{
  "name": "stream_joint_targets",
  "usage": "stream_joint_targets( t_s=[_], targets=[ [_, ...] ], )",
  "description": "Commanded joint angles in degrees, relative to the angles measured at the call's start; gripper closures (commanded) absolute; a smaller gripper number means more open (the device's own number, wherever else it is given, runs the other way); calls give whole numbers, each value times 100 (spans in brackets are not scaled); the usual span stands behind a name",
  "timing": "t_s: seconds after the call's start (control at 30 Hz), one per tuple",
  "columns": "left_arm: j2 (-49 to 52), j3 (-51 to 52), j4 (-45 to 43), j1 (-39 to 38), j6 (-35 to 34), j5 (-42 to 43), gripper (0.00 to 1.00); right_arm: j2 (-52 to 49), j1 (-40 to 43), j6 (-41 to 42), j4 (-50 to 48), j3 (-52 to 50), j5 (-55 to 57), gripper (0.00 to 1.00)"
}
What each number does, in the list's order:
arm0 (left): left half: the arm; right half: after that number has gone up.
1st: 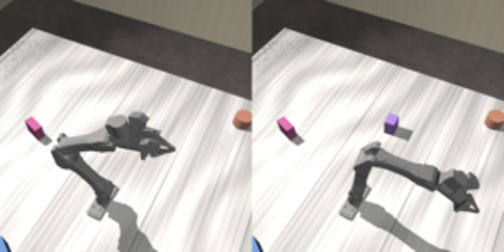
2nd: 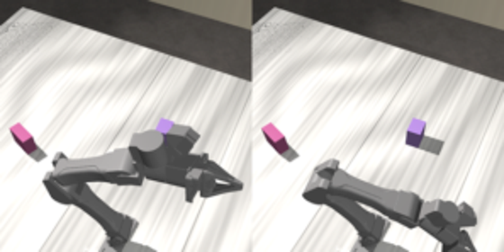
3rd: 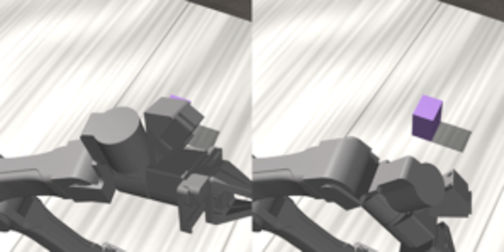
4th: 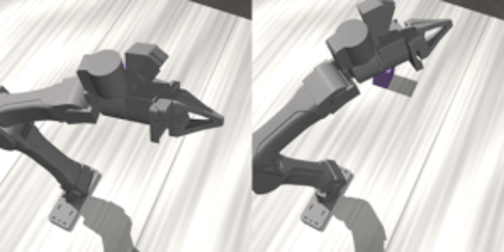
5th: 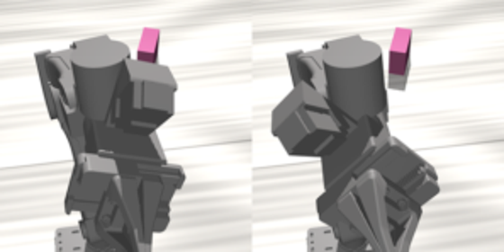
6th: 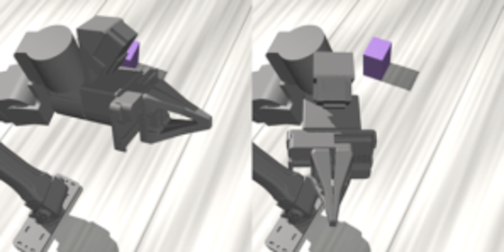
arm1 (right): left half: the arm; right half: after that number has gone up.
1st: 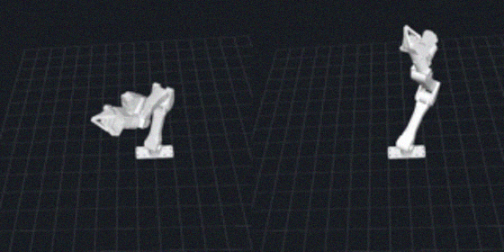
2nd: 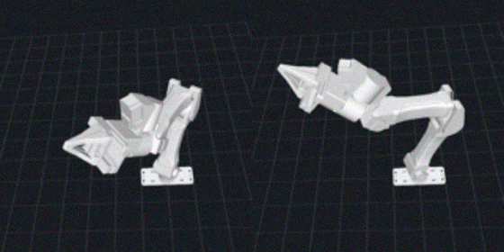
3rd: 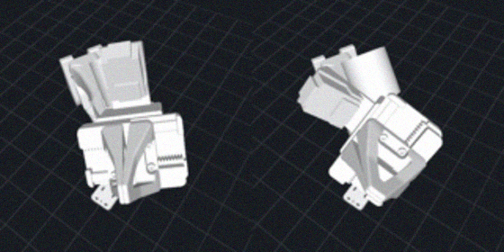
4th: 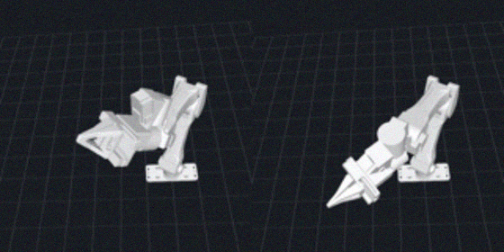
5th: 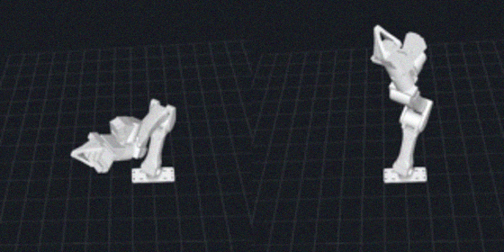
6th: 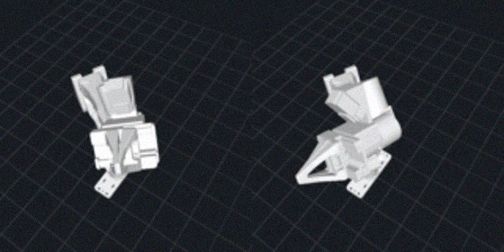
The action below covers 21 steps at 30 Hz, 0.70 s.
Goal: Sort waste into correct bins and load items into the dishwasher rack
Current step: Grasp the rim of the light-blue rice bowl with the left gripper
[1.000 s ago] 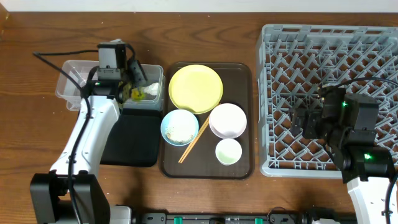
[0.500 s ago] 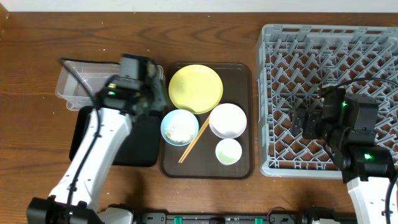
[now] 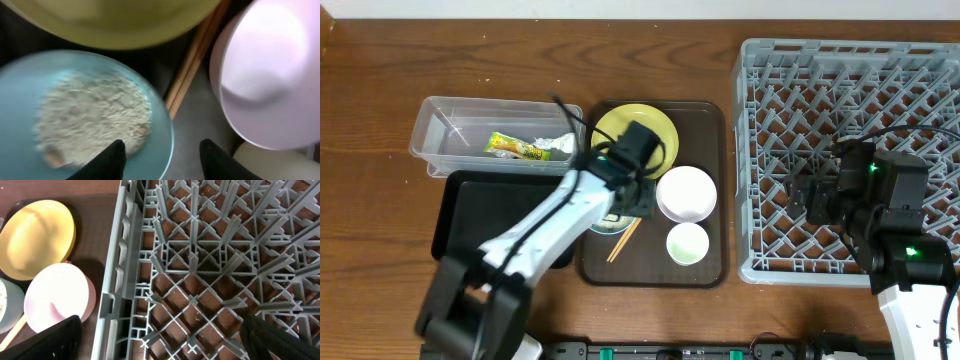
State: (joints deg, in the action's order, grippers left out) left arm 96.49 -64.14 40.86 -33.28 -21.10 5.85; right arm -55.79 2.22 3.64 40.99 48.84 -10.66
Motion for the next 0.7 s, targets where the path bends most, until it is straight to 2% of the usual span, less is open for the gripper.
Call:
stream_joint_targets(
  t_s=[0.0, 0.07, 0.17, 0.23, 0.27, 0.3, 0.47, 0.67],
  targets=[
    [378, 76, -22, -164, -63, -28, 55, 0, -111, -52, 17, 103, 13, 1],
    [544, 76, -70, -229, -66, -26, 69, 0, -111, -52, 28, 103, 13, 1],
    [656, 76, -111, -306, -66, -28, 74, 0, -111, -52, 26, 103, 13, 1],
    [654, 76, -109, -319, -66, -28, 81, 0, -111, -52, 35, 103, 13, 1],
    [649, 76, -105, -319, -63, -28, 91, 0, -111, -52, 39, 105, 13, 1],
    [640, 76, -98, -317, -63, -28, 93, 0, -111, -52, 39, 103, 13, 1],
    [376, 74, -76, -317, -61, -33, 94, 0, -111, -55, 44, 103, 13, 1],
    [-481, -39, 330, -190, 26, -46, 94, 0, -111, -74, 42, 103, 15, 1]
  ],
)
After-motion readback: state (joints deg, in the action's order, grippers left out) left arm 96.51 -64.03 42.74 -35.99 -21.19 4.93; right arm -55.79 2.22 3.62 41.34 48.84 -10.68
